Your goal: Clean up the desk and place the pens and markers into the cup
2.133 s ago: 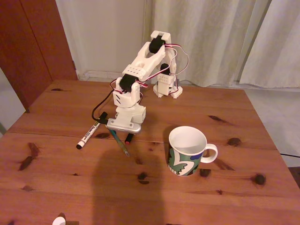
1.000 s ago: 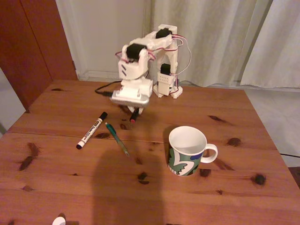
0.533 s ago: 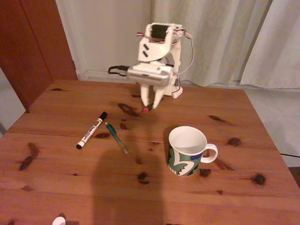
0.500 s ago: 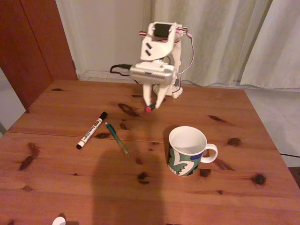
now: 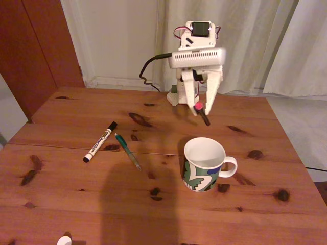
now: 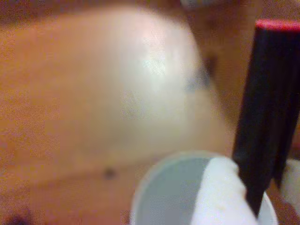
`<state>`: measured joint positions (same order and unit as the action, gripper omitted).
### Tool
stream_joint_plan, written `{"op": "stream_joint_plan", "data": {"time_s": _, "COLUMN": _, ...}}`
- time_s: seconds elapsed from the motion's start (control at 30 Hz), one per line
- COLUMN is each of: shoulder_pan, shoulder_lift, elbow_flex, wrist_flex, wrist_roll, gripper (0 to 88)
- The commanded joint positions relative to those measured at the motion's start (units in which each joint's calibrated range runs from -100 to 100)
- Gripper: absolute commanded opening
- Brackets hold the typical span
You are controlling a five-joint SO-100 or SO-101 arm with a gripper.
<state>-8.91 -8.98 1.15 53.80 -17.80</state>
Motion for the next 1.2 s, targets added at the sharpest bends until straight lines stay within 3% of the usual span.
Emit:
{"op": "stream_joint_plan", "data": {"time_s": 0.0, "shoulder_pan": -1.1, "shoulder_lift": -0.2, "elbow_flex": -2.9, "wrist_flex": -6.1, "wrist_roll": -0.1, "gripper": 0.5}}
{"op": "stream_joint_plan", "data": {"time_s": 0.43, "shoulder_pan": -1.0, "shoulder_lift": 7.0, "elbow_flex": -2.9, "wrist_flex": -21.6, "wrist_roll": -0.2, "gripper": 0.5}}
{"op": "stream_joint_plan", "data": {"time_s": 1.17, "shoulder_pan": 1.2, "shoulder_lift": 8.0, "elbow_flex": 2.6, "wrist_flex": -22.3, "wrist_roll": -1.0, "gripper": 0.6}}
